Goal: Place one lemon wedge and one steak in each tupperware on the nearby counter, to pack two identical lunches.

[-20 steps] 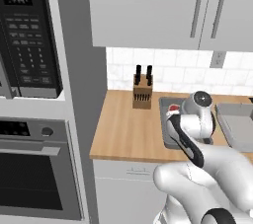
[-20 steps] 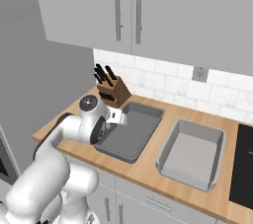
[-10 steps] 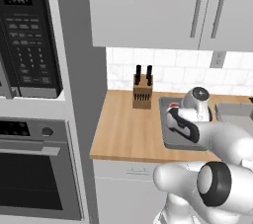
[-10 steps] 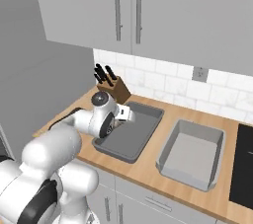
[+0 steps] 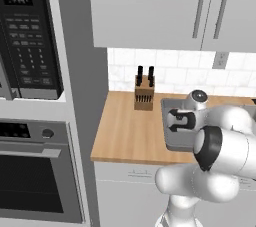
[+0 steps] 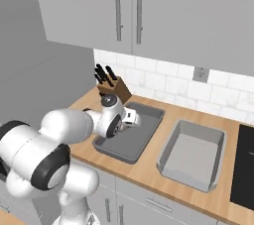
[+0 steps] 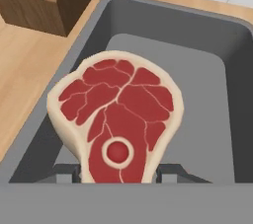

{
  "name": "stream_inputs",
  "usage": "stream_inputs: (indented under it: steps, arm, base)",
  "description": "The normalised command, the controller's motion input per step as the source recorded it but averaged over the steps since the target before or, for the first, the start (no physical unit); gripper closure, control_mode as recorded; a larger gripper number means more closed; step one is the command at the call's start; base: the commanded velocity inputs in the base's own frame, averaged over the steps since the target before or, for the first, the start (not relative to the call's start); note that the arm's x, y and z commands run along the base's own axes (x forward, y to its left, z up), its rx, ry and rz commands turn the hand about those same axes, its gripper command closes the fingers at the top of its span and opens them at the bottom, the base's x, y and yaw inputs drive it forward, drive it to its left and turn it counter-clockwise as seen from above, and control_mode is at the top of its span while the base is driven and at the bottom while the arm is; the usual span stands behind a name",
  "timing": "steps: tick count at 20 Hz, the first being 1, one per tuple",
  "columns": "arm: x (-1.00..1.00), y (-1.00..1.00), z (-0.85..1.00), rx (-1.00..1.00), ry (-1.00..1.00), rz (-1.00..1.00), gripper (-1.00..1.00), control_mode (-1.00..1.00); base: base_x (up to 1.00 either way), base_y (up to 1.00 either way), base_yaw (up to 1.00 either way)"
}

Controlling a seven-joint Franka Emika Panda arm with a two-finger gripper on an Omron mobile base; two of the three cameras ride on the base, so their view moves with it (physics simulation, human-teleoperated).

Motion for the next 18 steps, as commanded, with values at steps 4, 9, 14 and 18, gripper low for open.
stream_inputs:
  steps: [4,9,14,18]
  arm:
    - [0.13,-0.17,-0.24,0.00,0.00,0.00,1.00,-1.00]
    - [0.16,-0.02,-0.04,0.00,0.01,0.00,-1.00,-1.00]
    - [0.04,0.00,0.00,0.00,0.00,0.00,-1.00,-1.00]
    - [-0.03,0.00,0.00,0.00,0.00,0.00,-1.00,-1.00]
  base:
    - [0.00,0.00,0.00]
    - [0.00,0.00,0.00]
    - [0.00,0.00,0.00]
    - [0.00,0.00,0.00]
